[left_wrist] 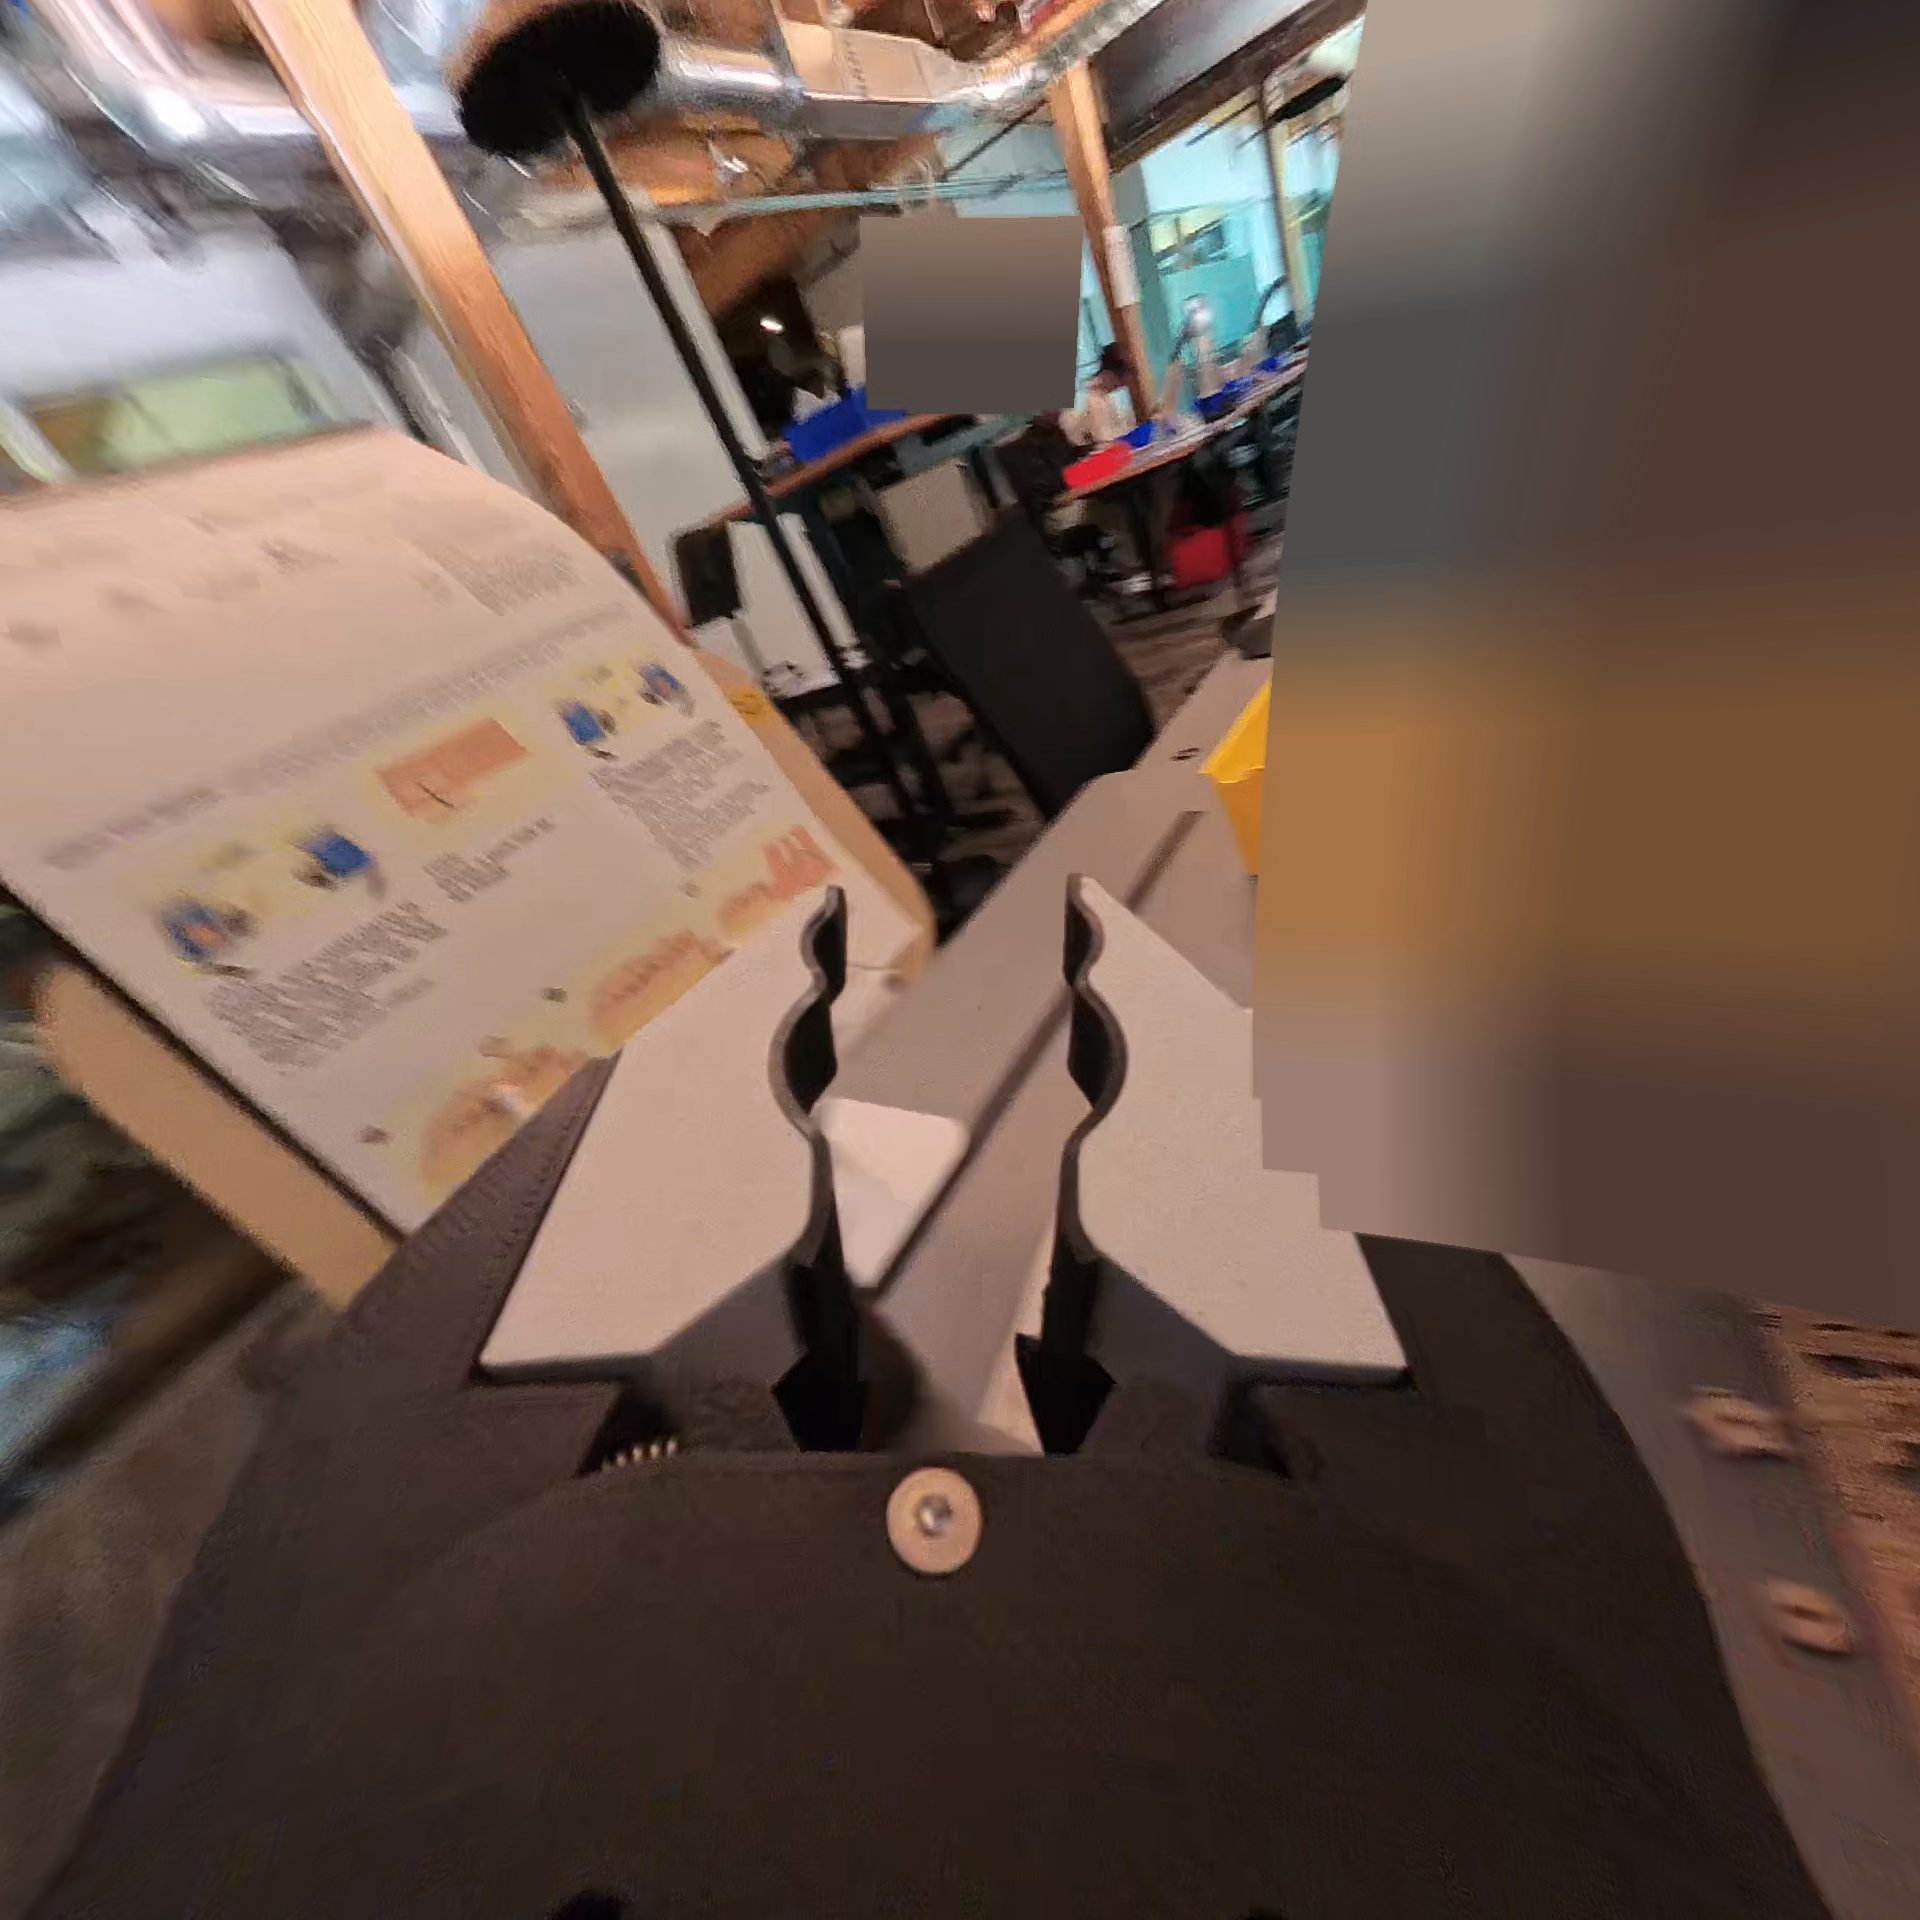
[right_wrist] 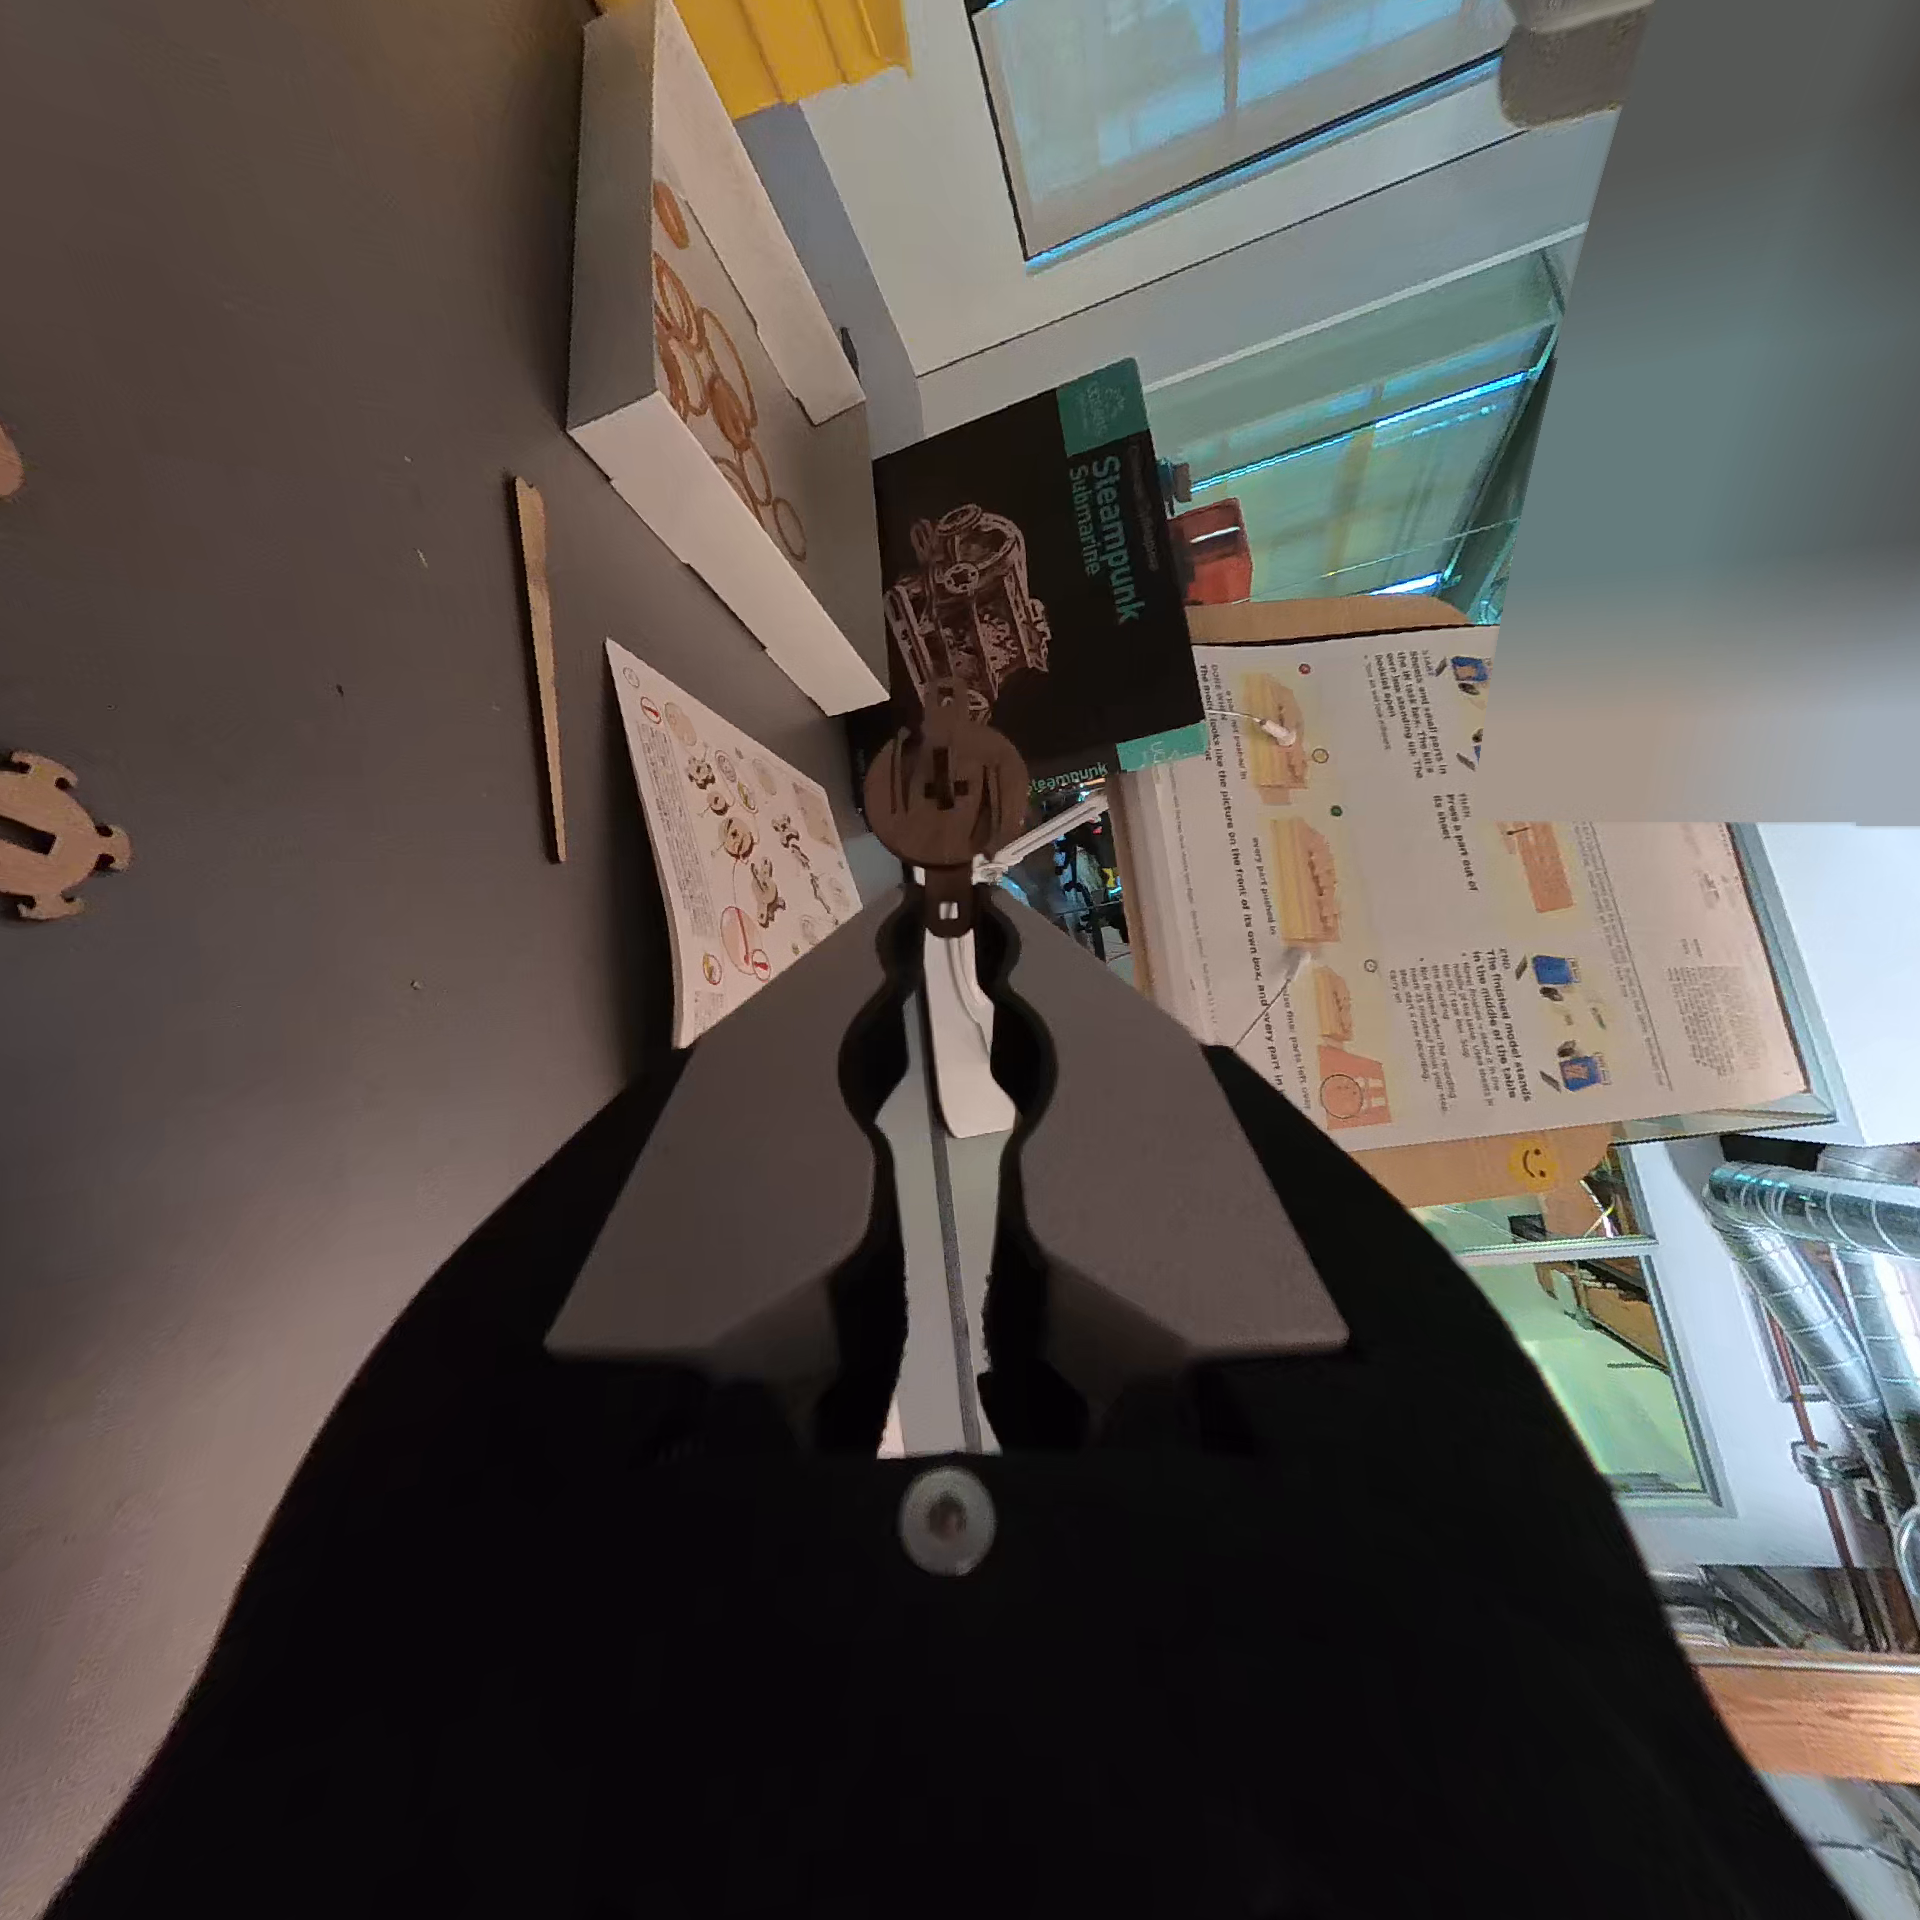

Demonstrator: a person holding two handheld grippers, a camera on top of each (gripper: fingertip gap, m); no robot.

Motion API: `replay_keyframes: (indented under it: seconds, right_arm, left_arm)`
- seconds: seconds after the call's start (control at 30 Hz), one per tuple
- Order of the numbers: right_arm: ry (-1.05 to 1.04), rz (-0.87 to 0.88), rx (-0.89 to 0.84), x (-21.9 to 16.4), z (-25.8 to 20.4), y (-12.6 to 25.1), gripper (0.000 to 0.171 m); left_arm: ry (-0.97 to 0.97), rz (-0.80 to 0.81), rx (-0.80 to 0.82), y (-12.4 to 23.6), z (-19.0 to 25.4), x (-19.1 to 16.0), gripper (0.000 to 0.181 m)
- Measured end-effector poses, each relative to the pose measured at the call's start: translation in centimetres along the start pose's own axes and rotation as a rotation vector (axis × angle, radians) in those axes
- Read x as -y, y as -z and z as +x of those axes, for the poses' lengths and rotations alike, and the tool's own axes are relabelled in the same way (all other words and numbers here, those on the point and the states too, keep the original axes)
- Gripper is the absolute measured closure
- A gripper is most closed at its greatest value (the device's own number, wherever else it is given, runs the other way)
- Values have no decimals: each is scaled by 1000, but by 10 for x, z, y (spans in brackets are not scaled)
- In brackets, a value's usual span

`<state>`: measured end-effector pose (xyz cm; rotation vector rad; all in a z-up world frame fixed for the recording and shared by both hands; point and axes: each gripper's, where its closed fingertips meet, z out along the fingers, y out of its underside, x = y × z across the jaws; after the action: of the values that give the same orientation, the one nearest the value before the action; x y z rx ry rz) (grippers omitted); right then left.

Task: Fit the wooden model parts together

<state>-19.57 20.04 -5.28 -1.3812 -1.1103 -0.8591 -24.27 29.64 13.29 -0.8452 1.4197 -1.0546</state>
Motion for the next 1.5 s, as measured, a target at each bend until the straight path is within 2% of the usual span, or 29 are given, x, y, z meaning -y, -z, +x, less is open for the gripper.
replay_keyframes:
  seconds: [0.1, 0.33, 0.5, 0.77, 1.07, 1.3, 1.5]
  right_arm:
    - [-8, -1, 6, 1, -1, 0, 163]
    - [3, 8, 7, 4, -2, 1, 163]
    - [-28, 2, 29, 2, -5, -1, 163]
    - [-197, 18, 96, 2, -7, 0, 163]
    - [-228, 8, 173, 2, -20, -2, 163]
    - [-420, -53, 381, -5, -51, -8, 164]
    - [-826, -68, 690, 9, -85, -7, 163]
  left_arm:
    - [-164, -22, 104, 1, -11, -2, 142]
    - [48, 35, 127, 5, -20, 3, 139]
    - [67, 1, 116, 2, -17, -3, 140]
    - [67, -39, 73, -2, -5, -5, 145]
    - [131, -29, 72, 0, -7, -2, 150]
    - [328, -95, 32, -1, -4, -11, 152]
    - [582, -205, -110, -5, 14, -28, 148]
